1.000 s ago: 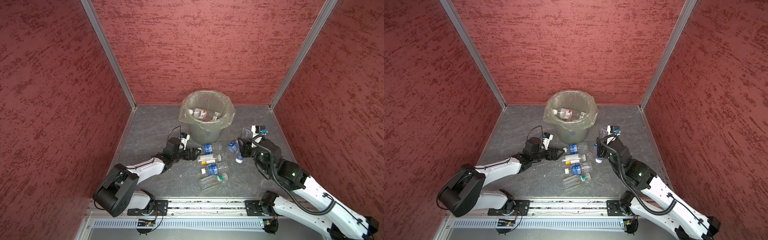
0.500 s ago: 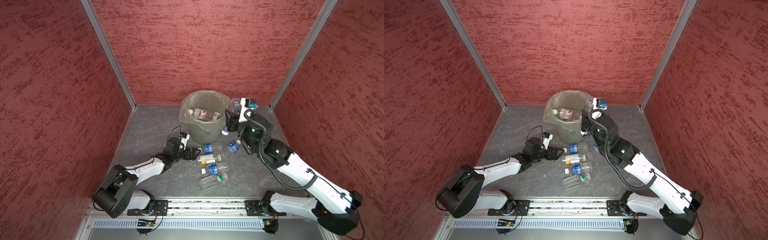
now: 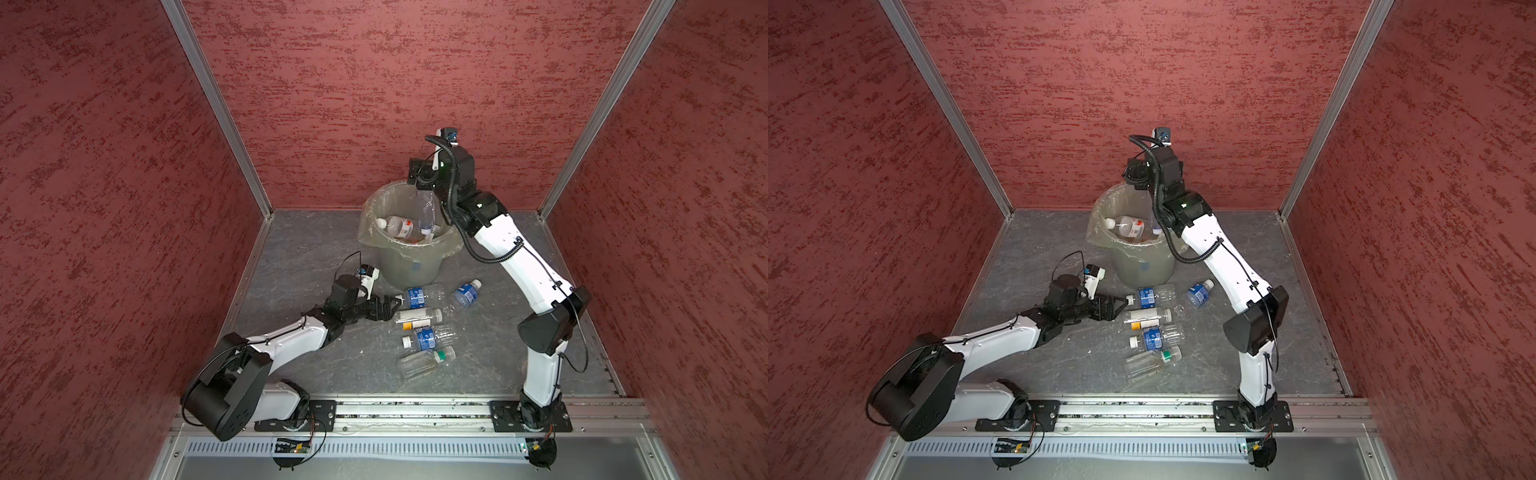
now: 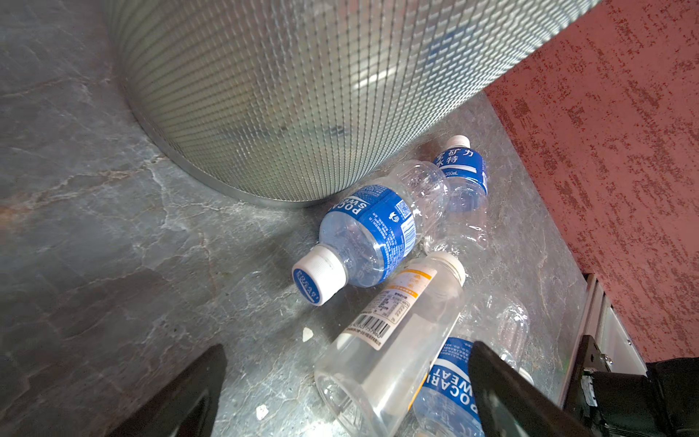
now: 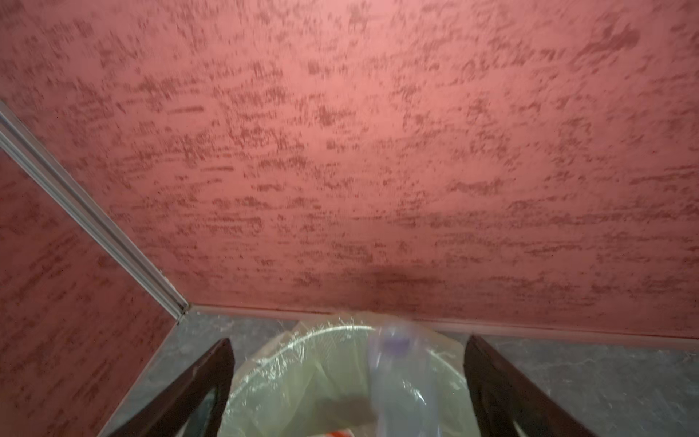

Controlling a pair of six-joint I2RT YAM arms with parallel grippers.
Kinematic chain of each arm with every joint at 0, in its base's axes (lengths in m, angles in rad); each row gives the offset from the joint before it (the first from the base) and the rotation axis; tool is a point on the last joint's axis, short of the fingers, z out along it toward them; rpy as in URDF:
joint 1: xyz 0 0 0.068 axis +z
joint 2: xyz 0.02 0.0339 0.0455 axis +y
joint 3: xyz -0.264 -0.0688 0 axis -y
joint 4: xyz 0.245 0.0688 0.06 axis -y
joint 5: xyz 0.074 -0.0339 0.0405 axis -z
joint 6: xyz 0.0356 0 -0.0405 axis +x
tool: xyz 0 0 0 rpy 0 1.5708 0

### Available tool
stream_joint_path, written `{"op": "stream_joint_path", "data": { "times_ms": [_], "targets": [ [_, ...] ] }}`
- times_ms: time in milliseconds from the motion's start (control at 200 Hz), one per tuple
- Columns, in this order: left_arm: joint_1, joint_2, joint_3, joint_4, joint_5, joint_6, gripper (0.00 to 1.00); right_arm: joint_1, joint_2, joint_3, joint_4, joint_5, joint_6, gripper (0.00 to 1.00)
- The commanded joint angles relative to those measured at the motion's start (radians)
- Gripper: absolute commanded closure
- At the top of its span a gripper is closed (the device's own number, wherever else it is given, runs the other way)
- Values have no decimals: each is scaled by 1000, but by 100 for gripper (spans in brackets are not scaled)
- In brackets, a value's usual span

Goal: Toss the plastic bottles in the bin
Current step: 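Open the right gripper to drop the crushed bottle into the bin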

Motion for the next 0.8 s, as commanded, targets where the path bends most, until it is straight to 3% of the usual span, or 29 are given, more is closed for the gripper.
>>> {"op": "stream_joint_path", "data": {
  "times_ms": [0, 561, 797],
  "targets": [
    [-5, -7, 22, -8, -1, 16, 0, 9, -87, 14, -10, -13, -12, 4],
    [-34, -9, 30, -17, -28, 43, 0, -23, -564, -661, 72, 115, 90, 2],
    [-47, -10, 33, -20, -35, 48, 0, -48, -669, -880, 51, 107, 169, 1]
  ]
}}
